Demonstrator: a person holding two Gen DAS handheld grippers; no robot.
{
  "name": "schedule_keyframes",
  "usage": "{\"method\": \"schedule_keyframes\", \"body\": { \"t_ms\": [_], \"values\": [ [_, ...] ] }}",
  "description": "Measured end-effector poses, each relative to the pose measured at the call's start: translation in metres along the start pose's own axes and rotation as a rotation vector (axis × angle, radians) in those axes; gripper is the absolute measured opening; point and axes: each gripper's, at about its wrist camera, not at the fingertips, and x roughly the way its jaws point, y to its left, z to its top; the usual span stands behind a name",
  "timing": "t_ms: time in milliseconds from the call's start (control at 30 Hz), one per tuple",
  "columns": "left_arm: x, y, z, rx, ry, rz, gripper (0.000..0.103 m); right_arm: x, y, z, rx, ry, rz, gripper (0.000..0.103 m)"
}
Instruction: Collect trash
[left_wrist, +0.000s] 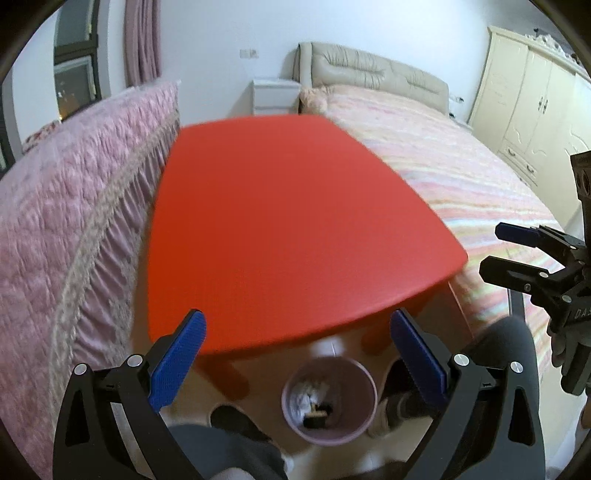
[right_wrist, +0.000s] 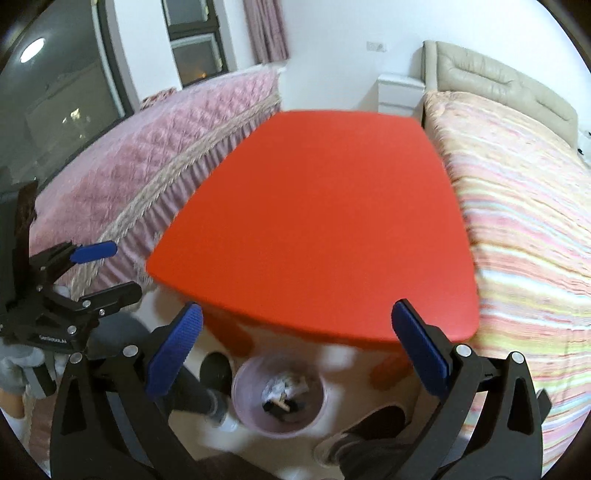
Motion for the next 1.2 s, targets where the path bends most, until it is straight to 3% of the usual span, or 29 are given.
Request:
{"method": "schedule_keyframes", "body": {
  "t_ms": [333, 733, 1200],
  "values": [
    [-0.003, 0.006, 0.044, -0.013, -0.061, 0.023, 0.096, 0.002, -0.004, 0.039, -0.027, -0.045, -0.025, 0.100],
    [0.007, 0.012, 0.053, -0.033, -0.040, 0.058, 0.097, 0.017, -0.003, 0.050, -0.036, -0.037, -0.011, 0.100],
    [0.017, 0.016, 0.059, -0.047, -0.029, 0.048, 0.097, 0.024, -0.008, 0.053, -0.041, -0.030, -0.024, 0.100]
  ]
}}
